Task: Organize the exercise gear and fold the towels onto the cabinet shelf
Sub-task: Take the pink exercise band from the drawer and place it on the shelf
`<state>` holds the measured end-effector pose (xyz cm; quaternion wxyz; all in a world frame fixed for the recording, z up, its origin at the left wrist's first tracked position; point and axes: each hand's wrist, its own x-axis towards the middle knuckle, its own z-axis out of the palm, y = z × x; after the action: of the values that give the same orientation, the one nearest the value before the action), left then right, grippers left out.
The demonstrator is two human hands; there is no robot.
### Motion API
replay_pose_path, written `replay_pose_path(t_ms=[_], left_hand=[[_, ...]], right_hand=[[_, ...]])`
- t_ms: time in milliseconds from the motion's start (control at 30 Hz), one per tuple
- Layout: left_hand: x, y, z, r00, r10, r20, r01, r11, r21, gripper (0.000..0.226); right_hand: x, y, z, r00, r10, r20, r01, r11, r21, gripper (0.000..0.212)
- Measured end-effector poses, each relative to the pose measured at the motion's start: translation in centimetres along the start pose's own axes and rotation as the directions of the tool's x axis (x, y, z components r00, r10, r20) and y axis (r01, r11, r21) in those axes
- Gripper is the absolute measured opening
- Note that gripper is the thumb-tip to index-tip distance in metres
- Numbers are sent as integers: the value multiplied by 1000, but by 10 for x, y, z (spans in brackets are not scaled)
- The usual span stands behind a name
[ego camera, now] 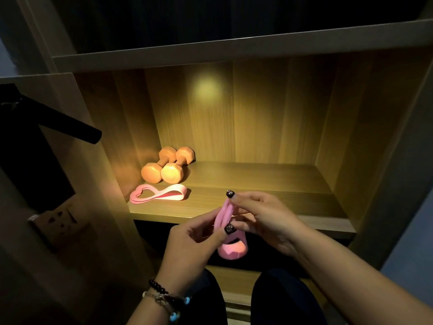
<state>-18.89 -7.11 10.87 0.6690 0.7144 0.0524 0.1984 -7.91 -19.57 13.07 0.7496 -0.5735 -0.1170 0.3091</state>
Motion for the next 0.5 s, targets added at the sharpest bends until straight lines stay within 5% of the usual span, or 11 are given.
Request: replay_pose_path(t_ms=[133,267,367,500], left_hand=[[0,-1,0,1000,-22,-5,22,999,44,39],[9,-1,-4,990,-120,-71,114,990,-88,31],[18,3,-11,986,-160,-54,144,963,-226,32],[30,8,-20,986,-165,-33,149,947,-284,45]], right_hand=[[5,6,0,997,-62,-56,53,987,-151,41],[13,17,-12,926,-357,-124,244,817,-523,26],[21,33,-21,921,-388,-40,328,827,-457,12],[29,54,-25,939,-305,158,343,869,-358,25]])
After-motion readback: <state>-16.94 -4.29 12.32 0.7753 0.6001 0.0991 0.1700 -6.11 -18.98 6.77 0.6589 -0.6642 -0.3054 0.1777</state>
